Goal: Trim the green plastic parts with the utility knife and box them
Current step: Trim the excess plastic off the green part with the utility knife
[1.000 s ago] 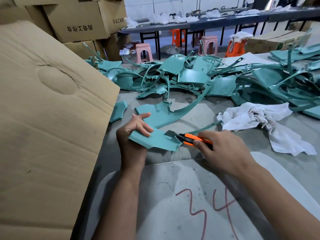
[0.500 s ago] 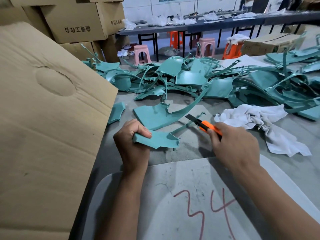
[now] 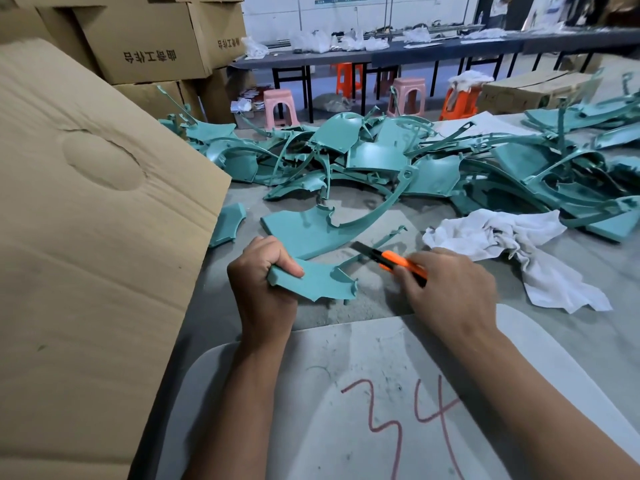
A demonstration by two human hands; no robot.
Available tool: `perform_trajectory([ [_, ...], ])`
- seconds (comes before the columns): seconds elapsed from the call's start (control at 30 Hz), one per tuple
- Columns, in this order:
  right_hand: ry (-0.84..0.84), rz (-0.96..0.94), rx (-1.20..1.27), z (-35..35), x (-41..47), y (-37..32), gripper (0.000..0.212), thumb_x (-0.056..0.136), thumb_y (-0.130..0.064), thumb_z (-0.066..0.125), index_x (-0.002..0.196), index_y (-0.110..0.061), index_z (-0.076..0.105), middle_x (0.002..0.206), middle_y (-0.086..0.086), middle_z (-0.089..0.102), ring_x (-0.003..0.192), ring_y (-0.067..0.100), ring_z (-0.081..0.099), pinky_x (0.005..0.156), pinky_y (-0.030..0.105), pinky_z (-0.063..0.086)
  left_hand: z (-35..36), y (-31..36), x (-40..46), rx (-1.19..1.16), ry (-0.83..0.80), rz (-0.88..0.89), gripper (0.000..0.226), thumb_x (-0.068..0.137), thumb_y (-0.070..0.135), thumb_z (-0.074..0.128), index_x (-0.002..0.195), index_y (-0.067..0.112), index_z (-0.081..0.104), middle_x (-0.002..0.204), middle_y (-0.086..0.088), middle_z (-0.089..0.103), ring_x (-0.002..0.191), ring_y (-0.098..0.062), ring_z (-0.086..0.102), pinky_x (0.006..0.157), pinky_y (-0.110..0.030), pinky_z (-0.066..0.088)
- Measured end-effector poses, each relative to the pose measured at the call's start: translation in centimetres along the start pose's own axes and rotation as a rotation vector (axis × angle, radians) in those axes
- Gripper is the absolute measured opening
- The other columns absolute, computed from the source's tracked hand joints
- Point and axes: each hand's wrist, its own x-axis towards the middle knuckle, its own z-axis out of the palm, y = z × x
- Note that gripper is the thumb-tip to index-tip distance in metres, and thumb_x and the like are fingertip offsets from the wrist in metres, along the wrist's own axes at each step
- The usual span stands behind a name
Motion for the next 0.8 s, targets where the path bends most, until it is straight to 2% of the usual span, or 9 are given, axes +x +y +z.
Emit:
perform_trajectory([
  [0.07,-0.019,-0.132,0.134,0.3,-0.6,-1.3,0.019,0.096,-0.048,0.062,0.108,-0.038,0.074,0.077,-0.013,0.06,0.067,0.016,0.057,0.053,0.029,0.041,0.1,-0.1,0.0,-0.013,-0.009,0.002,0.028,0.068,-0.018,0.051,0.054,0.007,0.054,0.057,-0.004,0.054,0.059,-0.028,0.054,0.054,-0.04,0.039],
  [0.13,-0.04,-0.182,0.15,0.8,-0.6,-1.8,0.022,0.098,-0.044,0.061,0.117,-0.042,0.072,0.078,-0.013,0.06,0.069,0.018,0.056,0.051,0.028,0.036,0.0,-0.1,-0.1,-0.016,-0.017,-0.016,0.027,0.067,-0.017,0.05,0.054,0.006,0.054,0.057,-0.005,0.054,0.06,-0.03,0.054,0.054,-0.042,0.039],
  [0.27,-0.04,0.057,0.016,1.0,0.6,1.0,0.026,0.101,-0.043,0.056,0.121,-0.04,0.073,0.085,-0.002,0.068,0.076,0.025,0.06,0.057,0.033,0.043,-0.2,-0.2,-0.2,-0.009,-0.007,-0.043,0.027,0.068,-0.016,0.05,0.053,0.007,0.054,0.057,-0.006,0.055,0.059,-0.03,0.055,0.053,-0.045,0.04],
  [0.33,-0.012,0.124,-0.01,0.7,1.0,1.8,0.027,0.101,-0.042,0.057,0.122,-0.038,0.074,0.083,0.0,0.065,0.079,0.029,0.062,0.058,0.033,0.038,-0.2,-0.2,-0.1,-0.006,-0.017,-0.033,0.027,0.069,-0.015,0.05,0.053,0.006,0.054,0.057,-0.006,0.055,0.059,-0.031,0.055,0.053,-0.045,0.04],
  [0.43,0.023,0.018,0.046,0.5,0.3,0.0,0.026,0.102,-0.045,0.056,0.121,-0.041,0.072,0.078,-0.008,0.055,0.071,0.024,0.055,0.053,0.027,0.026,0.0,-0.3,0.0,-0.003,-0.041,-0.027,0.026,0.068,-0.016,0.05,0.054,0.005,0.055,0.057,-0.007,0.056,0.06,-0.03,0.055,0.053,-0.044,0.04],
  [0.53,-0.08,-0.199,0.038,0.6,-0.6,-1.8,0.032,0.099,-0.04,0.053,0.128,-0.038,0.066,0.095,-0.006,0.062,0.089,0.025,0.06,0.062,0.03,0.03,-0.2,-0.7,-0.1,-0.012,-0.036,-0.056,0.026,0.069,-0.018,0.051,0.054,0.003,0.056,0.058,-0.008,0.056,0.06,-0.031,0.055,0.054,-0.045,0.041],
  [0.63,-0.151,-0.194,0.071,0.5,-0.3,-1.4,0.037,0.099,-0.034,0.051,0.134,-0.038,0.061,0.105,-0.008,0.062,0.101,0.025,0.062,0.065,0.032,0.035,-0.1,-0.7,-0.2,-0.014,-0.044,-0.076,0.028,0.069,-0.021,0.052,0.055,0.002,0.057,0.059,-0.009,0.057,0.061,-0.031,0.056,0.055,-0.045,0.042],
  [0.7,-0.147,-0.162,0.111,0.7,-0.2,-1.1,0.034,0.098,-0.032,0.057,0.13,-0.039,0.063,0.106,-0.01,0.064,0.099,0.026,0.062,0.064,0.033,0.04,0.4,-0.4,-0.3,-0.007,-0.076,-0.074,0.03,0.066,-0.027,0.054,0.055,0.001,0.057,0.059,-0.01,0.057,0.061,-0.031,0.055,0.055,-0.044,0.041],
  [0.8,-0.107,-0.055,0.089,0.8,0.5,0.1,0.032,0.098,-0.03,0.059,0.128,-0.039,0.064,0.105,-0.003,0.07,0.082,0.026,0.057,0.056,0.028,0.036,0.3,-0.5,-0.3,-0.022,-0.073,-0.086,0.028,0.067,-0.024,0.054,0.055,0.001,0.057,0.059,-0.011,0.056,0.061,-0.031,0.054,0.055,-0.045,0.041],
])
